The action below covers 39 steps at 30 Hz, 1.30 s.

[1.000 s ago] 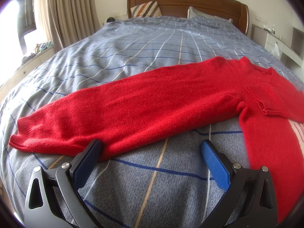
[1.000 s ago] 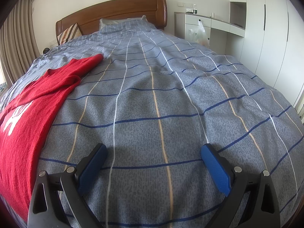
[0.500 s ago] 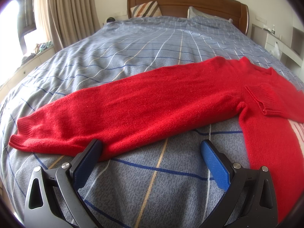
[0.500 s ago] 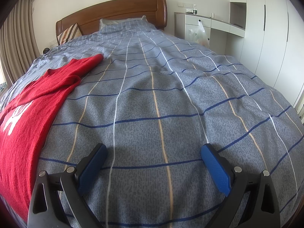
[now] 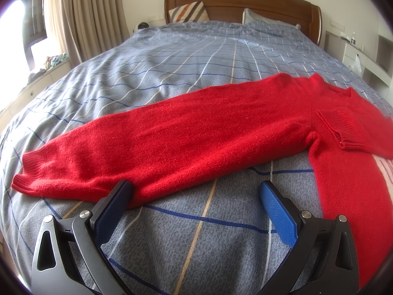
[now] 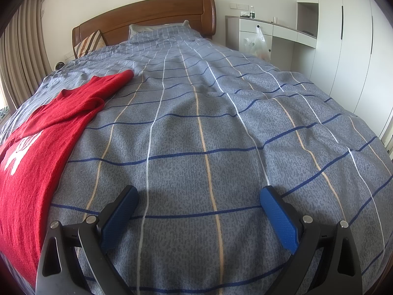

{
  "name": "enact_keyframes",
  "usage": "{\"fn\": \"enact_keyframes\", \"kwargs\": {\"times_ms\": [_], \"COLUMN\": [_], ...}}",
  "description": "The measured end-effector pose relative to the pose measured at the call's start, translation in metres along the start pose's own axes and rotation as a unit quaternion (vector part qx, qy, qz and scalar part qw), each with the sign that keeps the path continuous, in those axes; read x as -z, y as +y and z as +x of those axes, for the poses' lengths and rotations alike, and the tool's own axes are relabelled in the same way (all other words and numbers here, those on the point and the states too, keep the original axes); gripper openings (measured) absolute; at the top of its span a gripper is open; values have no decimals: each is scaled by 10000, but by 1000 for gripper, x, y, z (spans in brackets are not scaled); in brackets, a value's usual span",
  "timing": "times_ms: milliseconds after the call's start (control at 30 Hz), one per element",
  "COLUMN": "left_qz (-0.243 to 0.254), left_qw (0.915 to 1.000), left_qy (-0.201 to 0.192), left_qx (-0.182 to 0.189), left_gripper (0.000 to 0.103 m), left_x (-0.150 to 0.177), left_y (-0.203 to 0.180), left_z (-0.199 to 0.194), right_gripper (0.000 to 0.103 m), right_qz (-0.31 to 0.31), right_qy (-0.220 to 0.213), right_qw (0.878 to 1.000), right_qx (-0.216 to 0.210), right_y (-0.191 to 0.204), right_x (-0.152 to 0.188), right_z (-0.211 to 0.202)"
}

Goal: Fold small clothes

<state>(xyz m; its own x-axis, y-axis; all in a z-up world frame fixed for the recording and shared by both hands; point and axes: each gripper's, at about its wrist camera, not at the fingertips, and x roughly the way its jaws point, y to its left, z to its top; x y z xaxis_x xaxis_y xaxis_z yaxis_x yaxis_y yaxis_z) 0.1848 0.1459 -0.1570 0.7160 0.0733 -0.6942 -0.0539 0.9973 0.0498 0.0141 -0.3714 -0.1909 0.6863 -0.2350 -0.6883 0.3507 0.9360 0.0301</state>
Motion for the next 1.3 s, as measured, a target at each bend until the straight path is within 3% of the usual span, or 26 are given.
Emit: {"fn": "enact_keyframes", "kwargs": {"times_ms": [867,1033,1133,1300], "left_qz": [-47,-41,-349,-179], "left_qw": [9999,9986,9959,9890], "left_qy": [42,403,636,1320], "left_qx": [81,348,545,647], "left_gripper": [103,103,103,102], "left_x": [0,-7,-6,-4], "left_y": [0,5,10,3], "left_z": [1,2,1,-16], "right_gripper": [101,101,101,101], "right_qz": [-35,-54,-49,-50], "right_qy": [-42,-62,-71,-73], "right_qw": [10000,9999,10000,9999], "right_qx": [26,58,51,54], "right_y": [1,1,1,1], "right_x": [1,2,2,2], "right_z": [1,1,1,1]}}
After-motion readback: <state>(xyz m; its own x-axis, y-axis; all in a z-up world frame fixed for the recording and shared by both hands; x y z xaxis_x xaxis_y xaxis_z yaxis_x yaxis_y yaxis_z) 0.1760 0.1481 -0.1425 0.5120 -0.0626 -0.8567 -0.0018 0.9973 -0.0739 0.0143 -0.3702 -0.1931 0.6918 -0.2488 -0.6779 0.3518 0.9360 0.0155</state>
